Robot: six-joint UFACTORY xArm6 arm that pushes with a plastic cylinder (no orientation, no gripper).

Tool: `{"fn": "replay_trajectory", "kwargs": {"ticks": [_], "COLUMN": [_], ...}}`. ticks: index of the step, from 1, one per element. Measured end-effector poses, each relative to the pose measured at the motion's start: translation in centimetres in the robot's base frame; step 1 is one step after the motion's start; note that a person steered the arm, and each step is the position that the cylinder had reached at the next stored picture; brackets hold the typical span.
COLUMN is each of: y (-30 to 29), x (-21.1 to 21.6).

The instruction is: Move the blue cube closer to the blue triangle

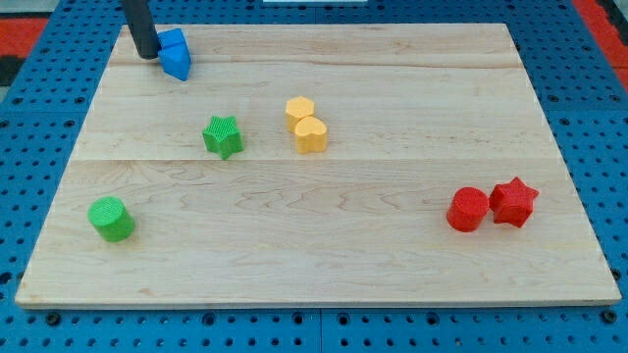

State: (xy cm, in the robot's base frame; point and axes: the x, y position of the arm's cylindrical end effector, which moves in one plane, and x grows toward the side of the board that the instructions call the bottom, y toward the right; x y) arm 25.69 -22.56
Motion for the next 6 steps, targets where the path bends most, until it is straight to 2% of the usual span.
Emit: {"fn": "replay_trajectory", "kwargs": {"ticks": [1,2,3,4,5,6], "y": [2.0,7.2,13.7,9.0,10.9,7.2], "x": [1.3,3.4,3.7,2.2,-1.6,-6.0]}}
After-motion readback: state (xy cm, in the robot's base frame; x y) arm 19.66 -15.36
